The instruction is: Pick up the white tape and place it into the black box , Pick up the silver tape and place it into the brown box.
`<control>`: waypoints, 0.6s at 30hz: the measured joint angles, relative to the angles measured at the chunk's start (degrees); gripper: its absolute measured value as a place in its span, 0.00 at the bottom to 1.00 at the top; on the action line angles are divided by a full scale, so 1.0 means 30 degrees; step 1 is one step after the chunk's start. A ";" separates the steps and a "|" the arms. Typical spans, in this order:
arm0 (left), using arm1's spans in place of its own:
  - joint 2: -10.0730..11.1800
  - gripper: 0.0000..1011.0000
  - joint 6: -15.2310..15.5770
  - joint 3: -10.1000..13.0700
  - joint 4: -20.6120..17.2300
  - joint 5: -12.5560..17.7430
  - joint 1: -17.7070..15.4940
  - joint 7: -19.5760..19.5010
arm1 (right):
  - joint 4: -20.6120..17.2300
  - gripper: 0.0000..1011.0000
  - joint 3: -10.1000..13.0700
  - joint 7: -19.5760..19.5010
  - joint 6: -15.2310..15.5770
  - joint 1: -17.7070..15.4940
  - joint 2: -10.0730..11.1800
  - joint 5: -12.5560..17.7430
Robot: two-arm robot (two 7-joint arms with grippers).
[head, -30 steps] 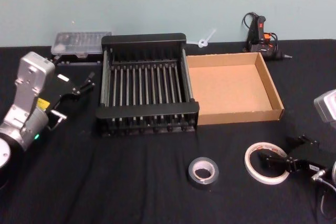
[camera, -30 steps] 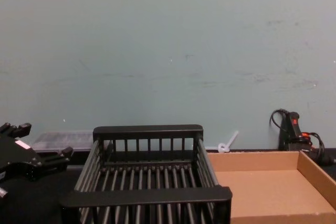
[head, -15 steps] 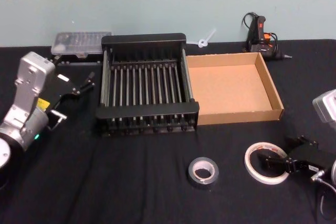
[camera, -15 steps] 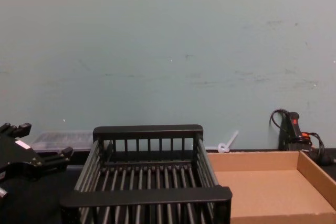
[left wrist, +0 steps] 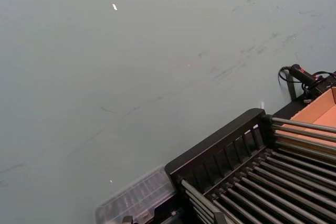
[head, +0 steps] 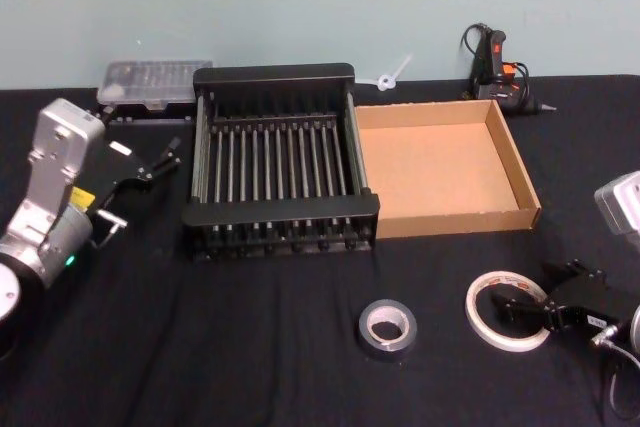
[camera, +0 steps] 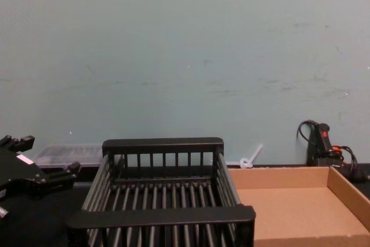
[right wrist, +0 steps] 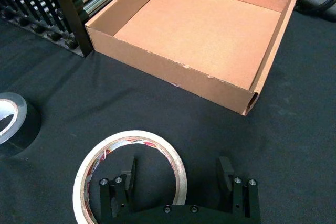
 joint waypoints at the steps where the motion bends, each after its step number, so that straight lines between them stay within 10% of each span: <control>1: 0.0000 0.99 0.0000 0.0000 0.0001 0.0000 0.0000 0.0000 | 0.0001 0.99 0.0002 0.0000 0.0000 -0.0002 0.0000 0.0000; 18: 0.0000 0.99 0.0000 0.0000 0.0000 0.0000 0.0000 0.0000 | -0.0006 0.99 0.0005 -0.0021 0.0001 -0.0003 0.0007 0.0006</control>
